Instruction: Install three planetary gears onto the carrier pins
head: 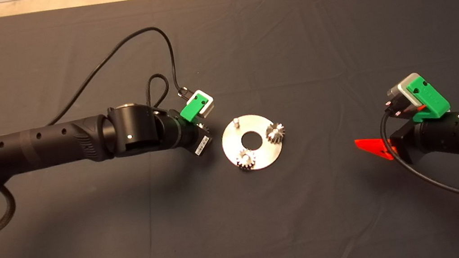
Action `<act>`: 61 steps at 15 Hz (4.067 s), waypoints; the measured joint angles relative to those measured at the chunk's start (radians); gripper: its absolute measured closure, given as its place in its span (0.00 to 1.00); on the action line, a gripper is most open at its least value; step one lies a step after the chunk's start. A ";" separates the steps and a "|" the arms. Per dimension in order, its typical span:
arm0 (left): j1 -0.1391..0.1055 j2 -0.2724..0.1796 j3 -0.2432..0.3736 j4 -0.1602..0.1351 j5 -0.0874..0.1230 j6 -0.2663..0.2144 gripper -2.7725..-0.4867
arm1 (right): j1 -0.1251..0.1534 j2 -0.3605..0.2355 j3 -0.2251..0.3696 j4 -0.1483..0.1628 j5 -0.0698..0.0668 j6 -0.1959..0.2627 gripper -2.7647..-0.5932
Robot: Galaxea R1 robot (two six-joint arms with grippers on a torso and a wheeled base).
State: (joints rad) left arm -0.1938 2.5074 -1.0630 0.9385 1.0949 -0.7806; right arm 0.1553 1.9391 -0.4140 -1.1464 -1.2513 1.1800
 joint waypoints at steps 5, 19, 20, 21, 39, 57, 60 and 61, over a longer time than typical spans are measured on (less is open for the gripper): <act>0.000 0.000 0.000 -0.004 -0.001 0.010 0.87 | 0.000 0.000 0.000 0.000 -0.003 0.000 0.08; -0.016 0.000 0.000 -0.085 0.000 0.016 0.93 | 0.000 0.000 0.000 0.000 -0.007 0.000 0.08; -0.030 0.002 0.000 -0.129 0.003 0.020 0.93 | 0.000 0.000 0.000 0.000 -0.007 0.000 0.08; -0.047 0.005 -0.001 -0.172 0.005 0.036 0.93 | 0.000 0.000 0.000 0.000 -0.007 0.000 0.08; -0.141 0.118 -0.050 -0.246 0.015 0.019 0.93 | 0.006 0.003 0.000 0.002 -0.013 -0.024 0.08; -0.141 0.163 -0.083 -0.245 0.012 0.011 0.93 | 0.033 0.003 0.002 0.014 -0.032 -0.030 0.08; -0.141 0.166 -0.083 -0.246 0.011 0.011 0.93 | 0.033 0.004 0.002 0.014 -0.032 -0.030 0.08; -0.141 0.167 -0.083 -0.246 0.010 0.011 0.93 | 0.033 0.010 0.002 0.014 -0.032 -0.030 0.08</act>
State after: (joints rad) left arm -0.3353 2.6747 -1.1460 0.6928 1.1053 -0.7700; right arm 0.1885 1.9493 -0.4121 -1.1323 -1.2834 1.1496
